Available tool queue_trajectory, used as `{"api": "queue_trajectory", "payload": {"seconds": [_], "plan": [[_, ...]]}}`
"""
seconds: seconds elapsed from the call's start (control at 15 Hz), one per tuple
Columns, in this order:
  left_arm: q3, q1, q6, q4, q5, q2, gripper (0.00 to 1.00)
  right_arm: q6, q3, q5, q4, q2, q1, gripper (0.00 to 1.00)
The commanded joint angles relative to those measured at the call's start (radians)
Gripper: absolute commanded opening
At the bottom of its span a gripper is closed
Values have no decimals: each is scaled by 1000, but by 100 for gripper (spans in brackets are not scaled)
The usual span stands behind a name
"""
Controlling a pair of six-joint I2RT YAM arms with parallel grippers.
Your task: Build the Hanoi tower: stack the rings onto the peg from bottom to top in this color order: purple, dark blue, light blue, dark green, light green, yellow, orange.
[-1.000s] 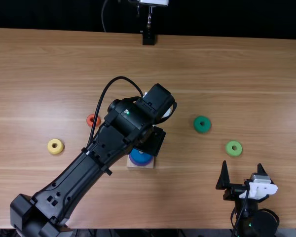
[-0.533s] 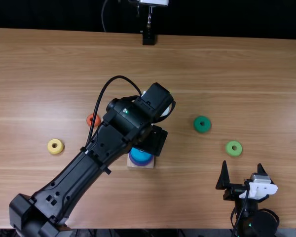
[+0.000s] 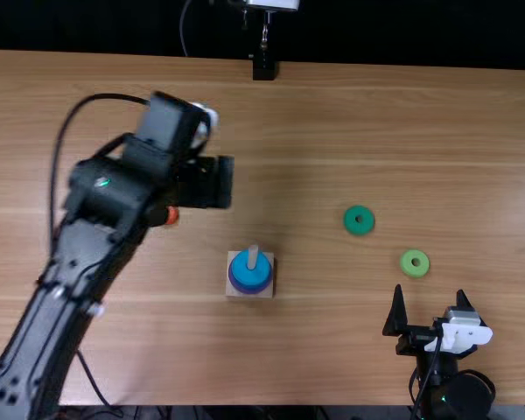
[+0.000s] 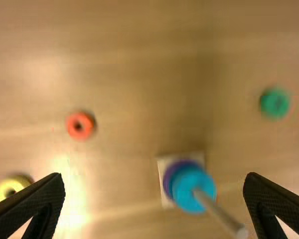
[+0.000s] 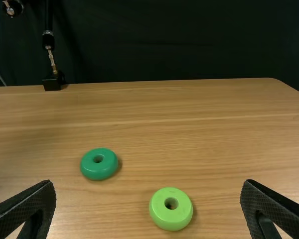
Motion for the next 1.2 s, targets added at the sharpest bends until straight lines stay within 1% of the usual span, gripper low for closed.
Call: {"api": "queue_trajectory", "payload": {"seconds": [0.0,0.2,0.27,0.4,0.53,0.6,0.87,0.93,1.0,1.13], "plan": [[-85,53,-9,23,-5,-98,100,2,-28,7,-3,-13,-16,100],[-344,186,-7,216,-14,-319,100,2,-28,7,-3,-13,-16,100],[-450,224,-7,301,-21,-411,100,2,-28,7,-3,-13,-16,100],[-706,286,-7,483,-23,-612,100,2,-28,7,-3,-13,-16,100],[-942,297,-7,663,-21,-788,100,2,-28,7,-3,-13,-16,100],[-1036,292,-9,709,-23,-857,100,2,-28,7,-3,-13,-16,100],[-1327,289,-9,732,-21,-1126,100,2,-28,7,-3,-13,-16,100],[-1412,295,-10,732,-8,-1187,100,2,-28,7,-3,-13,-16,100],[-1494,292,-9,733,-3,-1248,100,2,-28,7,-3,-13,-16,100],[-1597,297,-7,733,-3,-1373,100,2,-28,7,-3,-13,-16,100]]}}
